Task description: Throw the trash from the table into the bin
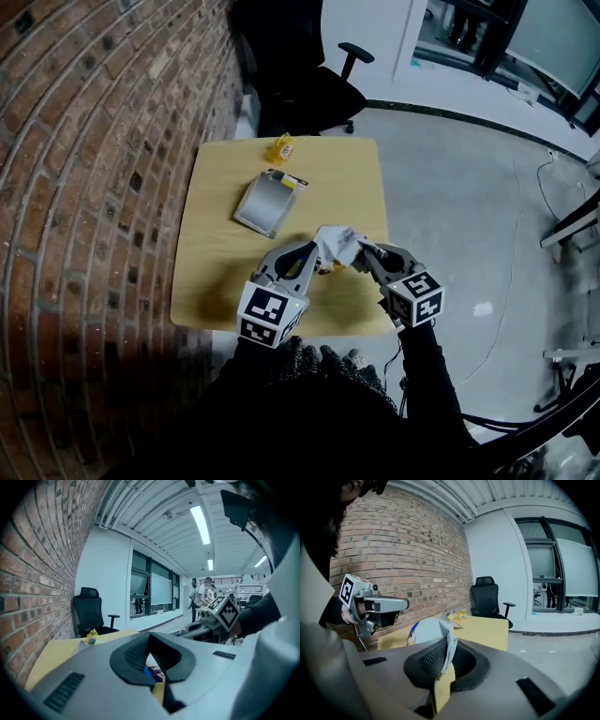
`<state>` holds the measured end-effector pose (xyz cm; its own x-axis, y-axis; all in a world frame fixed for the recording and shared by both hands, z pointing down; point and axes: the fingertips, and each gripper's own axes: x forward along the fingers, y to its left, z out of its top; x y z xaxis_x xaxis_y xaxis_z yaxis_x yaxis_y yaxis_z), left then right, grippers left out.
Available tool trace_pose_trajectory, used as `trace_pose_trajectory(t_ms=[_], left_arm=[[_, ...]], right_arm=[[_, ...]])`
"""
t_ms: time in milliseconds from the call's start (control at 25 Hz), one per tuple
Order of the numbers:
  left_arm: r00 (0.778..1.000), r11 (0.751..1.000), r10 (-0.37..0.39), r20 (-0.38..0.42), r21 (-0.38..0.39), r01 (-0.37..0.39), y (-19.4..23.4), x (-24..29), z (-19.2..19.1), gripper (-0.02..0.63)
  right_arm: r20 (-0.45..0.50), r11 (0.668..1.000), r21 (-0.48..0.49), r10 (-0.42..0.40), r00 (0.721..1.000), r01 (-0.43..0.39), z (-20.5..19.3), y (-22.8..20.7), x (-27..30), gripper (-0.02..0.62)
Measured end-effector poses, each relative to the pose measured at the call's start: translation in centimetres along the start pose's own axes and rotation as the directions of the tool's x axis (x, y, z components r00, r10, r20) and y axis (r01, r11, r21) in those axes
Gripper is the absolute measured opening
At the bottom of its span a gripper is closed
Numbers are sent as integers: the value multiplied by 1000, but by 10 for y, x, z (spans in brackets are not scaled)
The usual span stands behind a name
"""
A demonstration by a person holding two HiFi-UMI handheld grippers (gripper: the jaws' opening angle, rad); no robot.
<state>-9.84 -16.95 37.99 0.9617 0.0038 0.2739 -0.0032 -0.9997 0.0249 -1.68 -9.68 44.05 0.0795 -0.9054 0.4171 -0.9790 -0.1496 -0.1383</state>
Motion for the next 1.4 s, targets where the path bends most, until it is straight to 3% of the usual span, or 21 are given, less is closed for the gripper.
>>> trace_pose_trajectory(t_ms=[600, 800, 1080, 1400], left_arm=[[998, 998, 60, 15, -12, -60, -121, 74, 14, 6], [999, 999, 36, -2, -2, -36, -148, 86, 12, 6], [998, 999, -54, -14, 5, 54, -151, 116, 12, 6], [997, 997, -78, -2, -7, 78, -121, 145, 18, 6]], right_arm=[[36, 999, 12, -41, 999, 41, -29, -117, -115, 15], [26, 994, 5, -108, 994, 108, -38, -143, -135, 15], [42, 987, 47, -157, 987, 155, -37, -167, -132, 15], [37, 981, 31, -193, 981, 192, -21, -183, -115, 15]])
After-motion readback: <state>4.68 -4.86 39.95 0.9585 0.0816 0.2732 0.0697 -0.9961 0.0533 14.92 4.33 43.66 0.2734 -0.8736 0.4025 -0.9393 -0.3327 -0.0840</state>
